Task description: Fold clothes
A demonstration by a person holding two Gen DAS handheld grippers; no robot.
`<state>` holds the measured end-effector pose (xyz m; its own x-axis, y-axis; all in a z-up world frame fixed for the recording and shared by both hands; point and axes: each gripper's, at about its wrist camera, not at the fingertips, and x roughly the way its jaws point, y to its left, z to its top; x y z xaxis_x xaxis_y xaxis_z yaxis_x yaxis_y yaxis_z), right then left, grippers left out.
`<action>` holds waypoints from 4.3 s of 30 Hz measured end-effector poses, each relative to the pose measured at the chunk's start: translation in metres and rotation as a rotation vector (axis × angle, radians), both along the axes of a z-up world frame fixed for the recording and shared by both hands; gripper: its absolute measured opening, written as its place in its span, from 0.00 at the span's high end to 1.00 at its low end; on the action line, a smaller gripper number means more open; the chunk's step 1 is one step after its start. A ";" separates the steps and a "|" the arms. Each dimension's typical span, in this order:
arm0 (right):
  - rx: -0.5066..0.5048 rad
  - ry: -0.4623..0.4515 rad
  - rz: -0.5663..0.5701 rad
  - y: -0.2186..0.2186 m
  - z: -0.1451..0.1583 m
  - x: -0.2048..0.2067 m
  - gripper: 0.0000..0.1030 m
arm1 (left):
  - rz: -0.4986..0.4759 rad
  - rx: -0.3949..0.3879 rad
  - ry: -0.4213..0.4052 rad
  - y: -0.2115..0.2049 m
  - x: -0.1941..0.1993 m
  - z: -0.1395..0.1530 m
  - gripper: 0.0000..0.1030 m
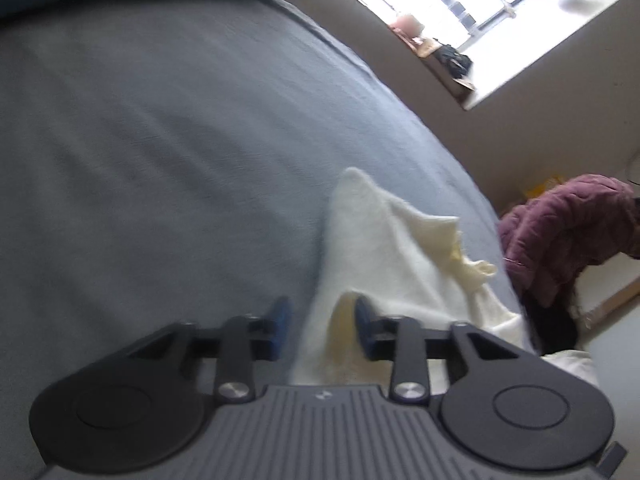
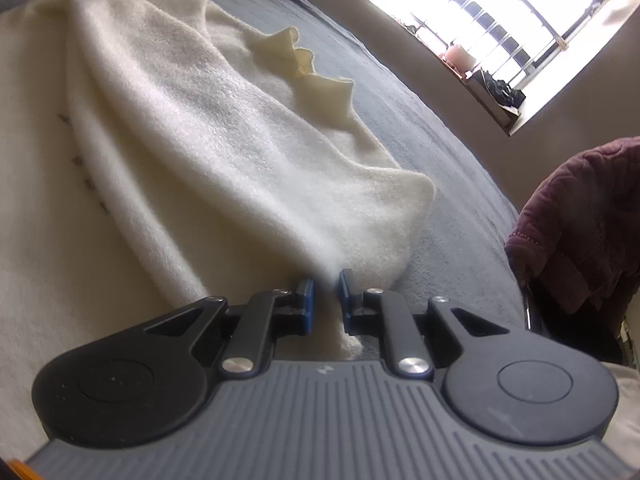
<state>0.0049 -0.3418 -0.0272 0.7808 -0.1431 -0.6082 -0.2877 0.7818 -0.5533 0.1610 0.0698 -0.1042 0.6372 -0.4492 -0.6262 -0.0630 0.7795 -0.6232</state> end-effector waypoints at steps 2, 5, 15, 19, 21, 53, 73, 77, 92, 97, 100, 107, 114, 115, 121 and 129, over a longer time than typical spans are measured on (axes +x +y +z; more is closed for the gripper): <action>-0.005 0.002 -0.001 0.001 -0.001 0.000 0.88 | -0.026 0.003 0.001 -0.005 0.009 -0.007 0.60; -0.010 0.003 -0.004 0.003 -0.002 -0.001 0.88 | -0.042 0.018 -0.005 -0.014 0.015 -0.012 0.81; -0.004 0.004 0.000 0.001 -0.004 0.000 0.88 | -0.057 -0.049 -0.076 -0.008 0.000 0.007 0.66; 0.006 0.004 -0.004 0.000 -0.006 0.002 0.87 | -0.073 0.011 -0.079 -0.018 0.004 0.009 0.52; 0.011 0.005 -0.006 0.000 -0.007 0.003 0.87 | -0.109 0.061 -0.089 -0.029 0.007 0.010 0.52; 0.021 -0.020 0.012 -0.003 -0.012 0.001 0.86 | -0.262 0.548 -0.297 -0.090 -0.028 0.020 0.94; 0.025 0.015 0.049 -0.007 0.002 -0.012 0.86 | -0.224 0.602 -0.276 -0.072 -0.008 0.035 0.75; 0.297 0.028 0.036 -0.035 0.050 -0.019 0.85 | -0.135 0.607 -0.363 -0.057 -0.019 0.059 0.68; 0.738 0.096 -0.316 -0.107 0.039 0.033 0.92 | -0.342 0.562 -0.342 -0.109 -0.013 0.022 0.64; 0.772 0.023 -0.224 -0.095 0.059 0.054 0.92 | -0.309 0.570 -0.307 -0.112 0.001 0.010 0.56; 0.740 0.072 -0.290 -0.098 0.024 0.079 0.94 | -0.288 0.562 -0.315 -0.110 0.002 0.003 0.56; 1.089 0.098 -0.393 -0.113 0.047 0.125 0.90 | -0.292 0.560 -0.295 -0.111 0.007 0.006 0.55; 1.098 0.109 -0.397 -0.076 0.048 0.258 0.90 | -0.296 0.590 -0.293 -0.117 0.005 0.006 0.54; 1.085 0.134 -0.380 -0.068 0.045 0.270 0.90 | -0.298 0.596 -0.295 -0.117 0.004 0.006 0.54; 0.777 0.245 -0.144 -0.004 -0.005 0.257 0.93 | -0.325 0.597 -0.293 -0.112 -0.001 0.009 0.54; 0.736 0.033 -0.092 0.020 0.034 0.249 0.91 | -0.329 0.596 -0.291 -0.110 0.000 0.009 0.54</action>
